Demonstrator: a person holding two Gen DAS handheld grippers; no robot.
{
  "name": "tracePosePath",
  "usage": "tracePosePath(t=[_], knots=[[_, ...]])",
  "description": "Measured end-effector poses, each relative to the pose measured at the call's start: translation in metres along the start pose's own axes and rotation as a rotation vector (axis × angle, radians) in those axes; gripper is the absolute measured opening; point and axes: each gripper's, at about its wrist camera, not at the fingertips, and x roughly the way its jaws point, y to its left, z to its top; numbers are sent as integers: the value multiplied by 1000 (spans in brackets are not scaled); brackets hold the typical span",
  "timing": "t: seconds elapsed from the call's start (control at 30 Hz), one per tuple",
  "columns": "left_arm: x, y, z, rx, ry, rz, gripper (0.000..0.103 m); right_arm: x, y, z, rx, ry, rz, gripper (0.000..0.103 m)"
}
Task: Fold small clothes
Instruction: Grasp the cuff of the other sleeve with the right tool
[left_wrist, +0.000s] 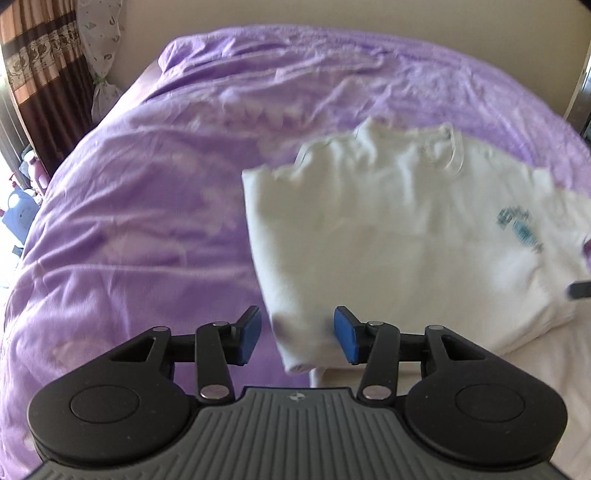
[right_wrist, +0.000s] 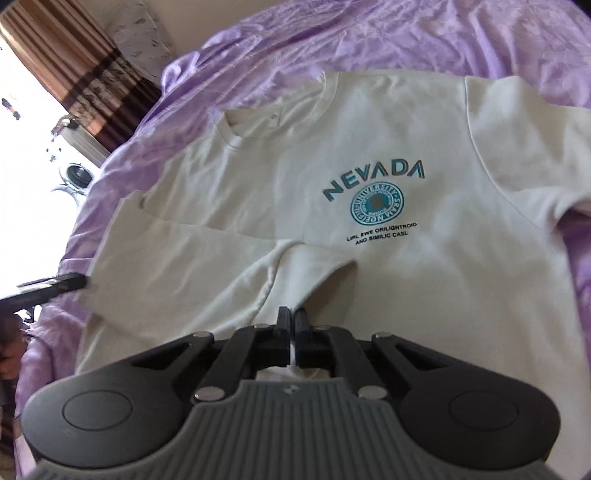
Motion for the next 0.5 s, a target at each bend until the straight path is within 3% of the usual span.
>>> tracePosePath(t=[0.1, 0.17, 0.23, 0.3, 0.33, 0.37, 0.5], knots=[[9, 0, -6, 6, 22, 9, 53, -2, -12, -6, 27, 41, -24, 0], [8, 1, -8, 5, 12, 7, 53, 11, -15, -13, 13, 109, -46, 0], [2, 1, -7, -5, -9, -13, 53, 14, -19, -17, 40, 118, -42, 2], [-4, 3, -5, -12, -33, -27, 53, 7, -20, -14, 52, 78, -23, 21], [-8, 4, -4, -15, -44, -28, 53, 2, -21, -12, 64, 56, -12, 47], [-10, 5, -1, -19, -52, -26, 53, -1, -22, -9, 80, 37, -6, 56], [-16, 14, 6, -75, -69, -17, 53, 7, -30, 3, 146, 31, 12, 50]])
